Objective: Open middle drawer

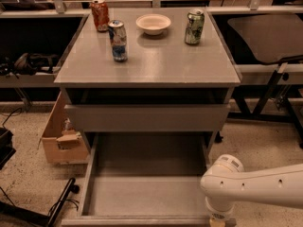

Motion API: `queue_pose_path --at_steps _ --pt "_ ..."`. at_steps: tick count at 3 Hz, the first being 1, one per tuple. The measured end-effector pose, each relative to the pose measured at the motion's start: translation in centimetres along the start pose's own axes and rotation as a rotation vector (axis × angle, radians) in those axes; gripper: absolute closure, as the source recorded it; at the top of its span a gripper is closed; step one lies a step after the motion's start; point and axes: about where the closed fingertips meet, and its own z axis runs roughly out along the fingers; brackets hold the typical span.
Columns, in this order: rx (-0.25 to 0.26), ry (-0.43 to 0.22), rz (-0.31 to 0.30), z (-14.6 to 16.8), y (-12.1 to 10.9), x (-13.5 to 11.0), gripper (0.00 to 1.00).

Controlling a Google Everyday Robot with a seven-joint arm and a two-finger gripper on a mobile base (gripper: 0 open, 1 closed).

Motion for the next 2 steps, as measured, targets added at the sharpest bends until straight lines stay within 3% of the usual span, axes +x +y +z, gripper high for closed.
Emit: queue_pose_path --at_steps 1,2 --pt "0.0 0.0 0.0 0.0 0.0 0.0 0.15" --pt "-0.02 -0.007 0.004 -0.87 -0.13 0.74 0.0"
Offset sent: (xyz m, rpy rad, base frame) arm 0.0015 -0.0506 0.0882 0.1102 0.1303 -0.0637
